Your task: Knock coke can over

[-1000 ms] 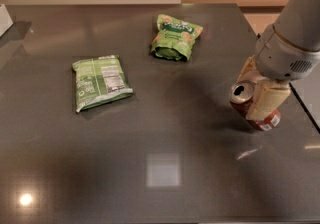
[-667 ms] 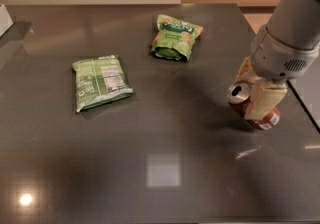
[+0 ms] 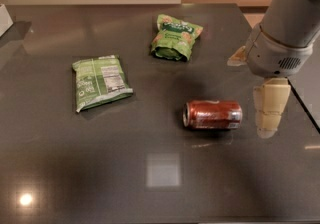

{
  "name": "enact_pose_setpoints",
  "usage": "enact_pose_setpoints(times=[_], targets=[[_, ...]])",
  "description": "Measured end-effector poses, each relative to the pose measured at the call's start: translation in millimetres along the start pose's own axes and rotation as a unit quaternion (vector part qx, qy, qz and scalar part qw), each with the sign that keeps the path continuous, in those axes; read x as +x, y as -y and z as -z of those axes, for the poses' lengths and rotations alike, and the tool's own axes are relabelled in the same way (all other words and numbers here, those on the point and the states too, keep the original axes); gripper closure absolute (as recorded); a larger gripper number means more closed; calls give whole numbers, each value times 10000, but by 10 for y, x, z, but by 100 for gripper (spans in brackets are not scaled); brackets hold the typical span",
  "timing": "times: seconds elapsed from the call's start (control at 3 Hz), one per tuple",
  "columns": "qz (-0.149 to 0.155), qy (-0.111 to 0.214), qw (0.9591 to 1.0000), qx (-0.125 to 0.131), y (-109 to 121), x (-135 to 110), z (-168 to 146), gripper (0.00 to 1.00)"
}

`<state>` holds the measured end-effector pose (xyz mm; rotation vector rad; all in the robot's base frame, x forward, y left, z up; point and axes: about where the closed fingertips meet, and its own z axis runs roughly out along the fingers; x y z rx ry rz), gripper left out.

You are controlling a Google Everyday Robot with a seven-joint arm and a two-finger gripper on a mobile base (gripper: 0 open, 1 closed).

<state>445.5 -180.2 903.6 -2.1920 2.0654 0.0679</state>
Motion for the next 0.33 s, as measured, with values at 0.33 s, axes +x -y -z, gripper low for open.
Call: enact_pose_setpoints(times=[0.33], targets=[[0,0,10000,0,0,0,0,0]])
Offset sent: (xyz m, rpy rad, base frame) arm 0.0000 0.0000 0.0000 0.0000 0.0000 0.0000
